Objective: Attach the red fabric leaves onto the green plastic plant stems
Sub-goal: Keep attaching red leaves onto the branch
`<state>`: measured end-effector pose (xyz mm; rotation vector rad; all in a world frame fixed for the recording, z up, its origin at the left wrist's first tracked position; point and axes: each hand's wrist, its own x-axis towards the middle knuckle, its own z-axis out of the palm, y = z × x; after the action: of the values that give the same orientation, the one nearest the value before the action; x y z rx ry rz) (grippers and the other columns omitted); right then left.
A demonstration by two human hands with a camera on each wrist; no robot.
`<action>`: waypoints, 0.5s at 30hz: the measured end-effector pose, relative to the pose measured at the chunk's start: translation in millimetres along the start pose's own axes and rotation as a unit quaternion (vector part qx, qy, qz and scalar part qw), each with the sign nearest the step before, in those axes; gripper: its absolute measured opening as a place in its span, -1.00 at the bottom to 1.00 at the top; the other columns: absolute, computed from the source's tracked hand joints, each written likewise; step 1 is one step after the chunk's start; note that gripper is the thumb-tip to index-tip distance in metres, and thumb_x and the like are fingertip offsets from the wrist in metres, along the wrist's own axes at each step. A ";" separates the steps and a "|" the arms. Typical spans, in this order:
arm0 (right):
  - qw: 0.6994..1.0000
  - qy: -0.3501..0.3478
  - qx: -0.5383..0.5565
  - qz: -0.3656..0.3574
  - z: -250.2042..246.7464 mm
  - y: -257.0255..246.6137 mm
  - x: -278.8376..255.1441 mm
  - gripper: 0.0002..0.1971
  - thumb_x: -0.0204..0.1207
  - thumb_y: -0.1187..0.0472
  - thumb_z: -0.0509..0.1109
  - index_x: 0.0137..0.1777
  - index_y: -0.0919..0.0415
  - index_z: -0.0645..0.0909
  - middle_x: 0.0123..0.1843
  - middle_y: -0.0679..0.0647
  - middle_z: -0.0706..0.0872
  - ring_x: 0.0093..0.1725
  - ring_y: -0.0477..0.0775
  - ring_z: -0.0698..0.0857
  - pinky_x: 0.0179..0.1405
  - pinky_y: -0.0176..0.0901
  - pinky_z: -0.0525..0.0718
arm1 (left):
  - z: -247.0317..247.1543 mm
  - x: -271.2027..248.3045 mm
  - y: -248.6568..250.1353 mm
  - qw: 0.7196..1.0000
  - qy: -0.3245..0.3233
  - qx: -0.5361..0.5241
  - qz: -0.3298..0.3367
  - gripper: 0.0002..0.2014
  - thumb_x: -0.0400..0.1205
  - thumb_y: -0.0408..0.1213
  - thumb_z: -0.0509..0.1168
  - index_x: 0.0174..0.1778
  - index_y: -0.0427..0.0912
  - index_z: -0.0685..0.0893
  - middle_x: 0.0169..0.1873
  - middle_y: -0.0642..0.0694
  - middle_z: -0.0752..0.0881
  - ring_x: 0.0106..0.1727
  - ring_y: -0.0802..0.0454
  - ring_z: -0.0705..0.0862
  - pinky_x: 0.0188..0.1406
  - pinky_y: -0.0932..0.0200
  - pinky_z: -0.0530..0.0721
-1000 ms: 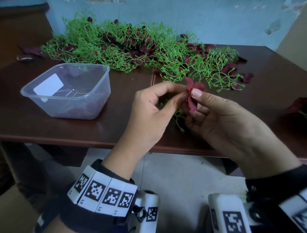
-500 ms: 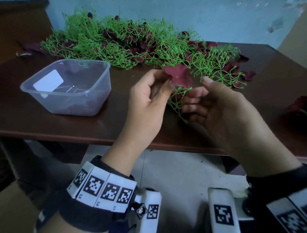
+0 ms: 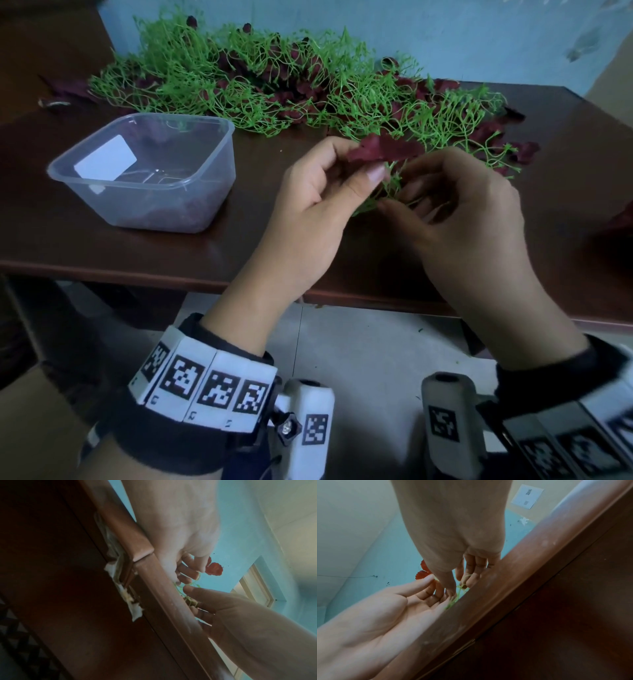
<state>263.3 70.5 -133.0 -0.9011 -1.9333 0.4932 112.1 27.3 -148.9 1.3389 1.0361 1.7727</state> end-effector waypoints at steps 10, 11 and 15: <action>0.999 0.016 -0.040 -0.015 1.4 2.5 3.5 -0.77 0.39 0.18 0.65 -0.27 0.02 0.61 -0.39 -0.21 0.62 -0.30 -0.18 0.61 -0.38 -0.59 0.41 | -9.7 -6.4 11.8 0.982 0.022 0.184 0.028 -0.90 0.68 -0.45 0.37 0.04 -0.19 0.66 -0.02 -0.23 0.76 0.05 -0.04 0.76 0.08 0.12 0.72; 0.999 0.019 -0.041 -0.007 1.9 3.5 4.4 -0.77 0.38 0.19 0.64 -0.28 0.00 0.60 -0.39 -0.23 0.63 -0.27 -0.19 0.63 -0.37 -0.61 0.42 | -11.8 -7.0 12.0 0.970 0.047 0.235 0.033 -0.88 0.66 -0.44 0.38 0.01 -0.14 0.65 -0.08 -0.12 0.76 -0.02 -0.01 0.76 -0.01 0.15 0.71; 0.999 0.028 -0.039 0.013 2.1 7.2 8.2 -0.72 0.37 0.26 0.62 -0.34 -0.03 0.57 -0.49 -0.26 0.57 -0.34 -0.47 0.61 -0.38 -0.64 0.40 | -13.4 -12.7 13.5 0.913 0.065 0.402 -0.016 -0.86 0.58 -0.34 0.46 -0.08 -0.04 0.64 -0.25 0.08 0.70 -0.32 0.26 0.66 -0.27 0.44 0.56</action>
<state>261.8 81.5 -134.0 -0.9813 -1.9022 0.4072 101.5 7.5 -144.4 1.6518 1.9859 1.4572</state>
